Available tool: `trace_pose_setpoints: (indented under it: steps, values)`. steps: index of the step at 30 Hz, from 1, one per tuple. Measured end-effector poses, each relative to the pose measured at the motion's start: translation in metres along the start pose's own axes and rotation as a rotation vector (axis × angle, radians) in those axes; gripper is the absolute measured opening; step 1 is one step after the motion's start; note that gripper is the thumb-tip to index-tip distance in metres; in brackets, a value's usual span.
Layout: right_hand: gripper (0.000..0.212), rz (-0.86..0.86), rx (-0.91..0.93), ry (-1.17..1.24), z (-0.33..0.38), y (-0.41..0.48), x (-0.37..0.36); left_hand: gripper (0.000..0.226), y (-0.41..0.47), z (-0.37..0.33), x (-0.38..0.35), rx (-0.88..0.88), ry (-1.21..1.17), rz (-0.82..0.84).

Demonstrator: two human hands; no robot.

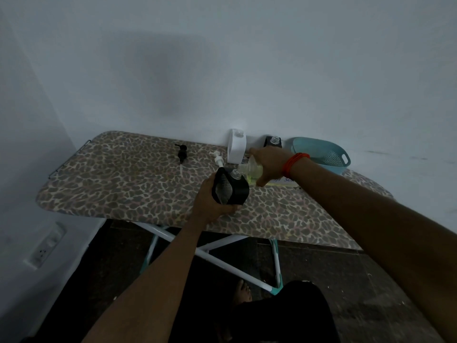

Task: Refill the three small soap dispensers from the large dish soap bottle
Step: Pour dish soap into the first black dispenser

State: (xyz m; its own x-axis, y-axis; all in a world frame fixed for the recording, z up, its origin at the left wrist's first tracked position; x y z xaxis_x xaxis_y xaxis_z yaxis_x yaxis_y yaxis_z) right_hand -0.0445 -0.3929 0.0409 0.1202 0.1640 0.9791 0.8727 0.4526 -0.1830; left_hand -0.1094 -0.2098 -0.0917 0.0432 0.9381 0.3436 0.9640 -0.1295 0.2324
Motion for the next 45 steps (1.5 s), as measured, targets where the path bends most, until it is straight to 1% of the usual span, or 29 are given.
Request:
trace_pose_setpoints:
  steps: [7,13,17,20,27,30,35,38,42,45]
  values:
    - [0.095,-0.012,0.003,-0.003,-0.0011,0.0002,-0.0015,0.100,0.0003,-0.0045,0.0002,-0.033,0.004,0.000]
    - [0.096,-0.010,0.004,0.004,-0.0008,-0.0006,-0.0007,0.100,0.0001,-0.0049,0.0006,-0.043,0.009,-0.005]
    - [0.095,-0.009,0.002,-0.010,0.0007,-0.0010,0.0006,0.101,0.0007,-0.0039,0.0001,-0.019,0.019,-0.004]
    - [0.094,-0.009,-0.004,-0.001,0.0007,-0.0014,0.0008,0.109,0.0001,-0.0032,0.0002,0.010,0.035,0.002]
    - [0.094,-0.006,-0.005,0.005,0.0019,-0.0029,0.0019,0.104,-0.0013,-0.0046,0.0004,0.006,0.009,-0.005]
    - [0.092,-0.009,-0.002,0.003,0.0023,-0.0030,0.0016,0.106,-0.0010,-0.0052,0.0008,0.015,0.021,0.000]
    - [0.098,-0.016,-0.008,-0.009,0.0018,-0.0020,0.0004,0.108,-0.0004,-0.0050,0.0005,0.024,0.008,0.016]
    - [0.097,-0.021,-0.008,-0.003,0.0010,-0.0011,-0.0012,0.110,0.0000,-0.0043,0.0001,0.034,-0.016,0.021]
    - [0.097,-0.022,-0.014,0.001,0.0003,-0.0004,-0.0018,0.103,-0.0019,-0.0095,0.0007,-0.006,-0.047,0.014]
    - [0.097,-0.027,-0.013,0.004,0.0004,-0.0001,-0.0018,0.112,-0.0024,-0.0064,0.0014,0.017,-0.024,-0.003]
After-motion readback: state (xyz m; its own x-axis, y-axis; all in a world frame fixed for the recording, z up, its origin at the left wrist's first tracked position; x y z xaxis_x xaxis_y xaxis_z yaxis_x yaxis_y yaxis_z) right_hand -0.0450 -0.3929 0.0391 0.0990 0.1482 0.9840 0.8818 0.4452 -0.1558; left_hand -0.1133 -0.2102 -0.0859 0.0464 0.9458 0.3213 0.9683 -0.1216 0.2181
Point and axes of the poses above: each hand's wrist, its own y-axis towards the middle knuckle, its own x-axis out of the back of the hand, z = x × y, the point moved 5 cm from there along y, towards the middle knuckle, and after that the axes turned 1 degree about -x, right-handed, at the moved point
